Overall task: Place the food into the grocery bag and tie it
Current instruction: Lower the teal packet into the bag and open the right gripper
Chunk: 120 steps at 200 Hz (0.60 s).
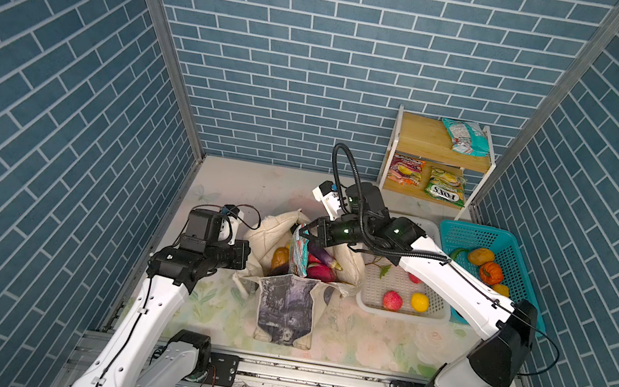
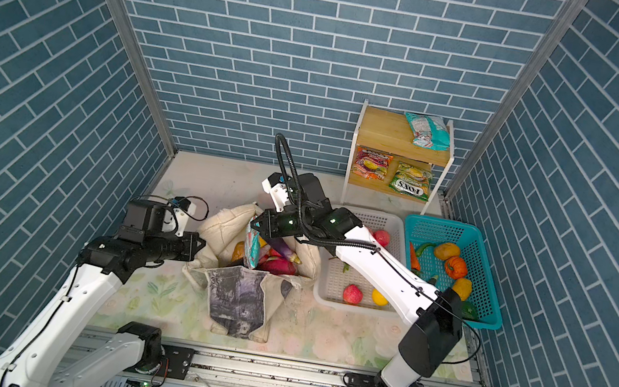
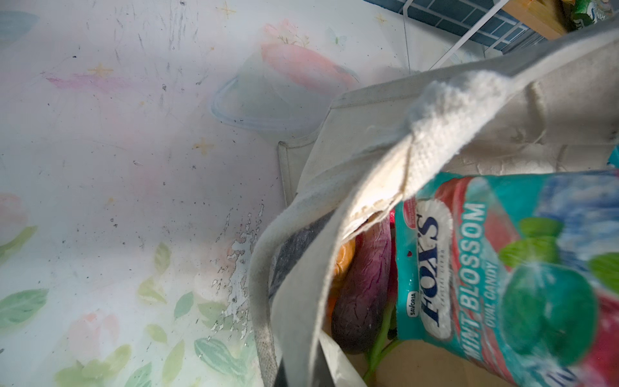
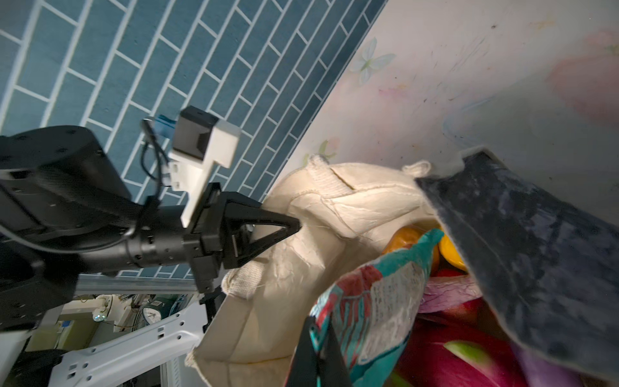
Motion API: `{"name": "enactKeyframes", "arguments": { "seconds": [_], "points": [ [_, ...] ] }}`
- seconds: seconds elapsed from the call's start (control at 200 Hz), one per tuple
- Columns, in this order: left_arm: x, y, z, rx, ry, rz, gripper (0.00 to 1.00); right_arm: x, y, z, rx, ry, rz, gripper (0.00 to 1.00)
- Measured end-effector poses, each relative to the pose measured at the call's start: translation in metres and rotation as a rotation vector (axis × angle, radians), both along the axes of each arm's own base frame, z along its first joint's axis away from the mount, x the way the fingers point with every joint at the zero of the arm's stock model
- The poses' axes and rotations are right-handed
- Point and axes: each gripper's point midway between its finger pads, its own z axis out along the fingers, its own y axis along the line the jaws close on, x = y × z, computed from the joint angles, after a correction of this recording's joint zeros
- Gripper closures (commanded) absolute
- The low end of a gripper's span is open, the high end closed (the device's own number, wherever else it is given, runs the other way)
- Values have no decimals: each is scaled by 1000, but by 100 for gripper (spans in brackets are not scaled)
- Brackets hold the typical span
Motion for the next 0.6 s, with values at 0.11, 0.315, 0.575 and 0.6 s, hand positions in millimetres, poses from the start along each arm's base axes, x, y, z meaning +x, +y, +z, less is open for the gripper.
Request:
{"name": "enactKeyframes", "arguments": {
  "seconds": [0.11, 0.315, 0.575, 0.6],
  "points": [
    [0, 0, 0, 0, -1, 0, 97, 3, 3, -16, -38, 15, -6, 91],
    [0, 0, 0, 0, -1, 0, 97, 1, 2, -35, -102, 13, 3, 66],
    [0, 0, 0, 1, -2, 0, 97, 1, 1, -34, -140, -49, -7, 34],
    [0, 0, 0, 1, -2, 0, 97, 1, -1, -31, -140, -61, -10, 34]
  ]
}}
